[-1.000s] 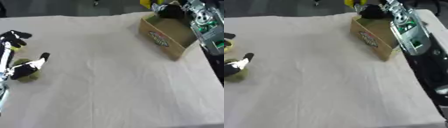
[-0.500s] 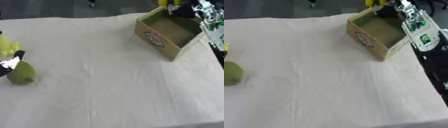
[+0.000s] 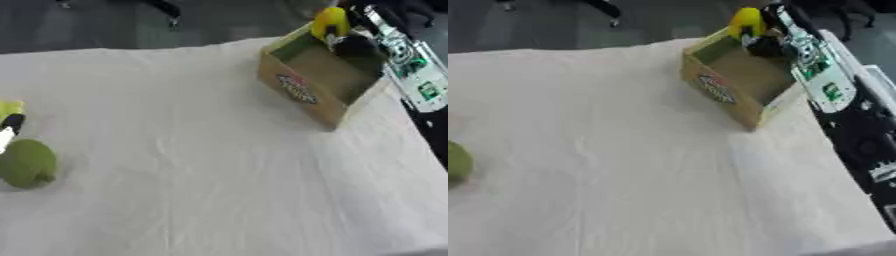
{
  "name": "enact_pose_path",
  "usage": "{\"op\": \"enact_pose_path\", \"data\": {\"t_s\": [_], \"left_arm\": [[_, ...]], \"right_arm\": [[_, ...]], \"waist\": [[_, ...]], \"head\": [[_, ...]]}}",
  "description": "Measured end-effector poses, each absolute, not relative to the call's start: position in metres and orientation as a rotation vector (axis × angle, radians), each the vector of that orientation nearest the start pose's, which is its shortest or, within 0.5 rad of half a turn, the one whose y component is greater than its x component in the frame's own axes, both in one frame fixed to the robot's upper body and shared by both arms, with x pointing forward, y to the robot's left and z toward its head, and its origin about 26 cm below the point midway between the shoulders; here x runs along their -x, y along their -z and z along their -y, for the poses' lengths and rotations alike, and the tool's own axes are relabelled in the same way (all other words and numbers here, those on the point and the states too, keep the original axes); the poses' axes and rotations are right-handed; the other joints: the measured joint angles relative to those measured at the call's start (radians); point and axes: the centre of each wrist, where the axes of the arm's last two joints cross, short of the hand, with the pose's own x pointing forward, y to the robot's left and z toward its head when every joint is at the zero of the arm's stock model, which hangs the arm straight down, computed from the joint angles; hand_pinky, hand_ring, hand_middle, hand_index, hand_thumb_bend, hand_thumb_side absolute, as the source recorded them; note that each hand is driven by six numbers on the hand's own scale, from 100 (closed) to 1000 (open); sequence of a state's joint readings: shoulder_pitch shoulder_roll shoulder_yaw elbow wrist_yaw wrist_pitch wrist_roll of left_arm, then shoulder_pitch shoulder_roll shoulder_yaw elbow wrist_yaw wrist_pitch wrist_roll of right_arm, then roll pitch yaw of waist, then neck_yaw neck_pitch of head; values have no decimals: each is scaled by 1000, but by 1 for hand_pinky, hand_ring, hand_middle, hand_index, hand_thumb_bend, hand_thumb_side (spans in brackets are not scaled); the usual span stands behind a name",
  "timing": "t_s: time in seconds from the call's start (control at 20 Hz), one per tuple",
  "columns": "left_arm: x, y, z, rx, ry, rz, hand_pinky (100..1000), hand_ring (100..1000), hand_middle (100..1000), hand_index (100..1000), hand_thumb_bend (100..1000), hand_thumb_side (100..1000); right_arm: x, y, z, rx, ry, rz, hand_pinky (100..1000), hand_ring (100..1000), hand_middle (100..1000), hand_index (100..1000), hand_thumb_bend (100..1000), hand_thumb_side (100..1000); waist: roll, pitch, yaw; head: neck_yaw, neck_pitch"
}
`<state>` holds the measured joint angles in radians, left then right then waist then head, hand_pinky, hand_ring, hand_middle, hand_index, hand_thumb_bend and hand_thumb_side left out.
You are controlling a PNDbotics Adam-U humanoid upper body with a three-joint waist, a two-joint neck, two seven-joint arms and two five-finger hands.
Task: Pick up the objects with one hand, pass them to the other hand, and then place them into the box on the other side of the table.
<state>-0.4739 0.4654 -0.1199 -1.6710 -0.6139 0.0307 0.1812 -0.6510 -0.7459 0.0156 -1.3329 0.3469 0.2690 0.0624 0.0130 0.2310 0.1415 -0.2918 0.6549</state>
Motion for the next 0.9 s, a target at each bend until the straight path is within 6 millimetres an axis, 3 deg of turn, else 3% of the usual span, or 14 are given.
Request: {"op": "enact_pose_path", "data": {"t_s": [0.35,0.4,0.45,0.6,0.9], "left_arm": [[-361,-184,-268,-1004,734,2064,598,591,645,747,537,292],[-361,-184,-269,-1004,733,2063,598,591,645,748,540,296],[-361,-184,-269,-1004,733,2062,598,591,645,748,540,297],[-361,-183,-269,-1003,730,2060,599,591,645,748,539,297],[-361,-183,-270,-1006,723,2058,598,591,645,748,529,294]], "right_arm": [[-403,-230,398,1067,-650,1462,953,863,756,853,207,328],[-404,-229,399,1073,-654,1453,958,892,806,888,245,435],[-404,-228,400,1077,-660,1446,960,903,828,901,251,487],[-404,-226,402,1094,-673,1429,966,921,862,927,233,587],[-404,-223,403,1125,-670,1413,969,930,874,930,254,535]], "waist": [[1,1,3],[1,2,3],[1,2,3],[1,3,3],[2,3,2]], "head": [[-1,-3],[0,-3],[0,-2],[4,-2],[10,2]]}}
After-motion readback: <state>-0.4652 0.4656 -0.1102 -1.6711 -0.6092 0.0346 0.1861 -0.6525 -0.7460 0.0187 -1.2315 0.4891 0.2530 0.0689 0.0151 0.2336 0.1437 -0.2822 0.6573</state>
